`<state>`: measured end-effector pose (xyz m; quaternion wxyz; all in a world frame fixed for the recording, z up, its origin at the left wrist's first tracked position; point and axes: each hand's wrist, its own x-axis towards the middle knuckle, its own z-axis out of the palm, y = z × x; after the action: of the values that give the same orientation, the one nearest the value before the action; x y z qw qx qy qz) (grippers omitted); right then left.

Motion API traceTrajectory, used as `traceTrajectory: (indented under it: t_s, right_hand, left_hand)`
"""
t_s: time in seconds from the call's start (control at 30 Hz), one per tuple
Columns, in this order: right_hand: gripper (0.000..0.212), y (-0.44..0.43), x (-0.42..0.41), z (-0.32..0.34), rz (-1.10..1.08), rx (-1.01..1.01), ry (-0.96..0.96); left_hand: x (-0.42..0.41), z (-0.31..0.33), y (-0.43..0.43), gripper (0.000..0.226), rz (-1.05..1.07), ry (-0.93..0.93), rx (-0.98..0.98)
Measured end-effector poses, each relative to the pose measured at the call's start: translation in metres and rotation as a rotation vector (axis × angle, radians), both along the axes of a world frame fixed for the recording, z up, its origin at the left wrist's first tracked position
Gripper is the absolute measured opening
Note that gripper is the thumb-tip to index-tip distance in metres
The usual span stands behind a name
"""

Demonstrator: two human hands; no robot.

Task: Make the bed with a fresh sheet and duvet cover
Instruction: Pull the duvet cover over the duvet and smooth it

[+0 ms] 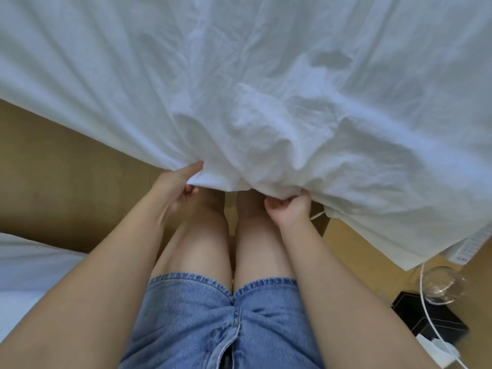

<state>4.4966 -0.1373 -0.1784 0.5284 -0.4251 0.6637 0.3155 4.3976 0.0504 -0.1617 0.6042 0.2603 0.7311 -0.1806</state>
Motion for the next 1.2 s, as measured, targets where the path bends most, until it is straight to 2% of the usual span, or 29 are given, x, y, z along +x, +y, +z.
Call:
traceTrajectory:
  t_s: [0.1, 0.17, 0.2, 0.27, 0.33, 0.4, 0.43, 0.5, 0.53, 0.6, 0.67, 0.73, 0.77, 0.9, 0.97, 1.07, 1.2]
  right_hand:
    - [0.044, 0.019, 0.002, 0.006, -0.086, 0.213, -0.036]
    - [0.039, 0.041, -0.005, 0.012, -0.068, 0.270, -0.008]
    - [0.037, 0.052, -0.009, 0.017, -0.044, 0.254, 0.016]
    - [0.034, 0.073, -0.021, 0.025, 0.090, 0.199, 0.075]
    - [0.034, 0.089, -0.030, 0.032, 0.313, 0.184, 0.107]
    - [0.029, 0.110, -0.034, 0.043, 0.582, 0.203, 0.088]
    - [0.023, 0.122, -0.034, 0.048, 0.734, 0.211, 0.047]
    - [0.015, 0.150, -0.031, 0.051, 0.982, 0.204, -0.084]
    - [0.013, 0.164, -0.028, 0.049, 1.050, 0.197, -0.142]
    - [0.013, 0.193, -0.023, 0.043, 1.110, 0.190, -0.189]
    - [0.017, 0.220, -0.021, 0.034, 1.159, 0.153, -0.173]
    - [0.026, 0.244, -0.021, 0.027, 1.312, 0.093, -0.246]
    - [0.032, 0.255, -0.022, 0.024, 1.419, 0.059, -0.317]
    - [0.045, 0.303, -0.039, 0.021, 1.742, -0.036, -0.592]
    - [0.046, 0.325, -0.048, 0.026, 1.887, -0.069, -0.707]
    - [0.049, 0.358, -0.059, 0.034, 2.020, -0.107, -0.797]
    - [0.049, 0.393, -0.080, 0.041, 2.179, -0.090, -0.807]
  left_hand:
    - [-0.014, -0.003, 0.010, 0.021, -0.218, 0.042, -0.044]
    - [-0.027, -0.007, 0.016, 0.027, -0.348, 0.101, 0.060]
    - [-0.032, -0.010, 0.018, 0.029, -0.335, 0.139, 0.142]
    - [-0.036, -0.015, 0.023, 0.033, -0.232, 0.199, 0.240]
    - [-0.027, -0.019, 0.023, 0.039, -0.151, 0.164, 0.172]
    - [-0.013, -0.022, 0.032, 0.038, -0.022, 0.036, 0.061]
    - [-0.007, -0.021, 0.042, 0.030, 0.082, -0.029, 0.045]
    - [0.004, -0.016, 0.073, 0.017, 0.359, -0.163, 0.079]
    - [0.009, -0.014, 0.090, 0.018, 0.510, -0.230, 0.101]
    - [0.014, -0.015, 0.126, 0.031, 0.702, -0.325, 0.127]
    - [0.015, -0.024, 0.162, 0.054, 0.776, -0.370, 0.129]
    - [0.012, -0.039, 0.194, 0.070, 0.779, -0.406, 0.141]
    - [0.009, -0.045, 0.208, 0.070, 0.767, -0.394, 0.173]
    - [-0.007, -0.070, 0.247, 0.036, 0.651, -0.092, 0.497]
    - [-0.018, -0.063, 0.256, 0.042, 0.467, -0.066, 0.602]
    - [-0.070, -0.058, 0.247, 0.045, 0.241, -0.135, 0.607]
    - [-0.138, -0.066, 0.252, 0.036, 0.331, -0.093, 0.527]
